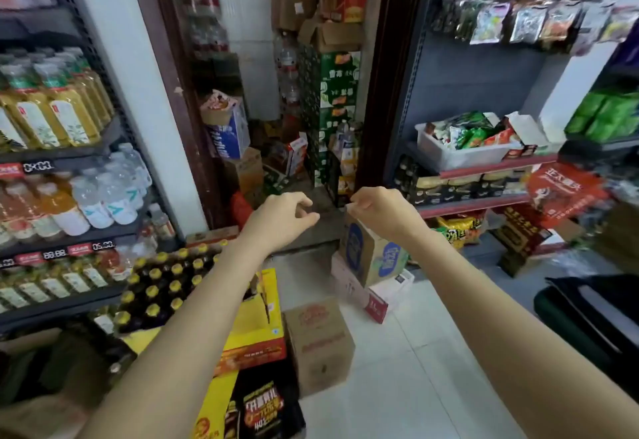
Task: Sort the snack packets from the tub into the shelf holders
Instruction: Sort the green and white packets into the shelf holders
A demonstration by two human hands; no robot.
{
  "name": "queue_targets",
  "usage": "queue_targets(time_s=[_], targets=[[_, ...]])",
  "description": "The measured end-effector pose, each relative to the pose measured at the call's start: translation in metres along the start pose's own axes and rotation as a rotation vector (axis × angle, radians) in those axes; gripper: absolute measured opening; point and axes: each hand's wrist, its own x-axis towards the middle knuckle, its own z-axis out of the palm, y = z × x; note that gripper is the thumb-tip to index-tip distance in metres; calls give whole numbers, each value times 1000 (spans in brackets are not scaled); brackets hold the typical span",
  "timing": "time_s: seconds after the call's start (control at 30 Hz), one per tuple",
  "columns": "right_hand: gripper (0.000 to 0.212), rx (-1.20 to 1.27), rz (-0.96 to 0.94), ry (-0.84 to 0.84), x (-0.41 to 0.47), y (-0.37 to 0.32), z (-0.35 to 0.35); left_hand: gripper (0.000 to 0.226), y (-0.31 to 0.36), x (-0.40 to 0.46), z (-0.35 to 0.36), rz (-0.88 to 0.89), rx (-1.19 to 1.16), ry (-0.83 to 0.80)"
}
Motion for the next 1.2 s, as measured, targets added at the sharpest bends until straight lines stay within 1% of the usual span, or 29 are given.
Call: queue_targets(time_s=[0.13, 0.27, 0.4, 0.53, 0.7, 0.87, 1.0, 1.1, 1.2], targets=[[35, -58, 9, -36, 2, 56, -14, 38, 35, 23, 45, -32, 18, -59], [34, -43, 30, -66, 12, 110, -19, 39, 64, 54, 83, -26, 44, -143], [37, -37, 95, -100, 34, 157, -16, 36, 81, 94, 114, -31, 72, -165], [36, -22, 123, -104, 74, 198, -23, 32, 94, 153, 140, -26, 69, -180], [35, -51, 141, -84, 138, 246, -42, 26, 116, 241, 162, -4, 38, -156], [34, -49, 190, -74, 197, 293, -65, 33, 147, 320, 173, 24, -71, -194], [26, -38, 232, -57, 237, 338, -80, 33, 174, 380, 189, 36, -111, -210], [17, -24, 243, -42, 269, 379, -94, 33, 198, 428, 207, 54, -104, -213], [28, -16, 250, -49, 304, 424, -113, 30, 225, 477, 228, 53, -79, -207]])
